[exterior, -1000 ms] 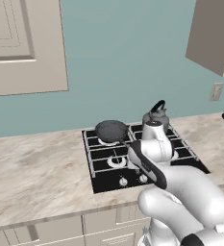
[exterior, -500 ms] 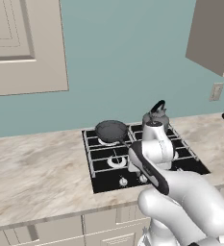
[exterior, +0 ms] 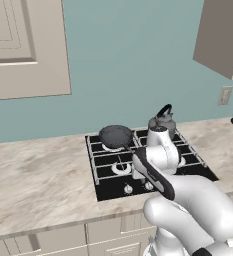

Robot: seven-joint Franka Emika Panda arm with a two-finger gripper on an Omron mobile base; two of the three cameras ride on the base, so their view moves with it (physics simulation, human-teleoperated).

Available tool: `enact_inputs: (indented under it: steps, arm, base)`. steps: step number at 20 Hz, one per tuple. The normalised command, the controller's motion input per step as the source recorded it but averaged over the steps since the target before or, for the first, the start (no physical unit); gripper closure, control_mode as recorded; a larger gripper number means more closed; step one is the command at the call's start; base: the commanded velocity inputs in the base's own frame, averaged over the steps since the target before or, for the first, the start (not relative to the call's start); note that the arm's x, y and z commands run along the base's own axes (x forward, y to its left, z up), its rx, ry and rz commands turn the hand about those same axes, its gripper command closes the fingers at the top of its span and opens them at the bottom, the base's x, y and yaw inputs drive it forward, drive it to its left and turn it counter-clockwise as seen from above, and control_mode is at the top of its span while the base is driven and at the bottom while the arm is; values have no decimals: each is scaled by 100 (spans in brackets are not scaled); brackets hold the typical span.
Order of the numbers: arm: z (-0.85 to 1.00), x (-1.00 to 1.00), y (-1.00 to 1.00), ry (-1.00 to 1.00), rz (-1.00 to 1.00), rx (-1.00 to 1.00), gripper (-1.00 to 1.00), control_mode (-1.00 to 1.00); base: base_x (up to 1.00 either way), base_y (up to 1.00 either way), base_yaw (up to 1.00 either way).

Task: Pick the pan from the cabinet and place it on the stove. Then turn on the stove burner for the pan.

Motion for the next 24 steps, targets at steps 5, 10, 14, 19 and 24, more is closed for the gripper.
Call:
enact_inputs:
  steps: [5,10,14,19,24]
  arm:
    - [-28,0,0,-1,6,0,-100,-100]
    - [-31,1,0,0,4,0,-100,-100]
    - [-29,12,0,0,2,0,-100,-100]
    - [-24,3,-6,0,1,0,-100,-100]
    - [-20,-3,-12,0,0,0,-100,-100]
  base:
    - [0,0,0]
    - [0,0,0]
    - [0,0,0]
    - [0,0,0]
    - [0,0,0]
